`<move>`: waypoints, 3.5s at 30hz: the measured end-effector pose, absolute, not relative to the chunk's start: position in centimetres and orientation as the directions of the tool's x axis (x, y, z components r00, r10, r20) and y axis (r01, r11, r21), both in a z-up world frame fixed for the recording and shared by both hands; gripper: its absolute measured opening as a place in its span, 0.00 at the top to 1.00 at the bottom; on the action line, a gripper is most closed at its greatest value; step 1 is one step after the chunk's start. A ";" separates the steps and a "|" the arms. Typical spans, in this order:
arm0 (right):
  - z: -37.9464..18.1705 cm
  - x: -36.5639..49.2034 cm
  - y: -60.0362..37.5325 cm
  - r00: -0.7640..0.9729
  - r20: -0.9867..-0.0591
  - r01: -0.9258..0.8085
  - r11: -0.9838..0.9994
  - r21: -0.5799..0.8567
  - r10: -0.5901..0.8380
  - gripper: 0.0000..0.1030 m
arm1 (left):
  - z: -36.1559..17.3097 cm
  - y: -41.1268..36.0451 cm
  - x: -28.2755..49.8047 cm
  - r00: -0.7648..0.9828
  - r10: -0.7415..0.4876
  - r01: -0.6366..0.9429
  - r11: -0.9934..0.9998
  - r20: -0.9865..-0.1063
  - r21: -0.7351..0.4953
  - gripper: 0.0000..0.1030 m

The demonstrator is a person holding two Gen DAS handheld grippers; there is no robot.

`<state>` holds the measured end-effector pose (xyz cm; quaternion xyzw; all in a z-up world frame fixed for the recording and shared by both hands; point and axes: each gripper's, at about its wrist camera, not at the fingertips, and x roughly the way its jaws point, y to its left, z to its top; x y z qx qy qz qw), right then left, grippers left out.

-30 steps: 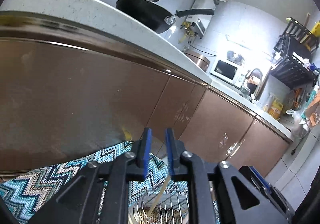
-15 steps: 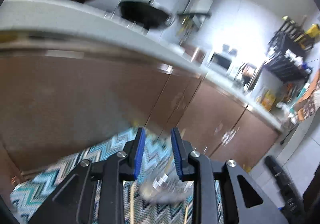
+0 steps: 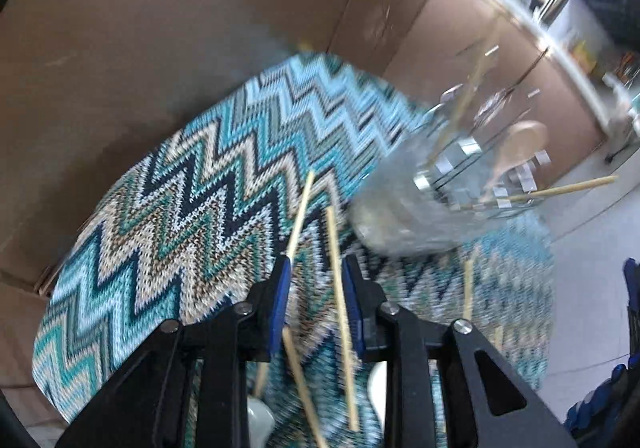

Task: Organize utensils
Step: 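Lower the left tool and grasp another chopstick from the cloth, then carry the chopstick into the wire holder and open the left tool, then grasp a chopstick with the right tool while the left tool grasps another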

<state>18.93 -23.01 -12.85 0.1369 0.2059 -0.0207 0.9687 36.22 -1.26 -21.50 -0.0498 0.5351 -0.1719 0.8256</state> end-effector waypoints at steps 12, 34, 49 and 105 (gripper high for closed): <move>-18.1 19.6 -27.7 0.864 -0.503 0.175 0.934 0.311 0.006 0.65 | -25.5 -3.5 41.3 0.288 -0.271 0.262 0.945 -0.919 -0.197 0.88; -16.6 15.7 -26.5 0.868 -0.496 0.191 0.932 0.308 -0.014 0.65 | -15.1 0.7 34.3 0.656 -0.317 0.219 0.948 -0.685 -0.229 0.95; -17.0 15.7 -27.1 0.870 -0.492 0.191 0.928 0.320 -0.010 0.64 | -2.6 -2.8 30.5 0.852 -0.457 0.340 0.854 -0.255 -0.393 0.95; -7.9 0.5 -23.8 0.937 -0.342 0.172 0.941 0.292 -0.065 0.47 | -4.6 2.9 8.4 0.926 -0.200 0.142 0.970 -0.320 -0.195 0.50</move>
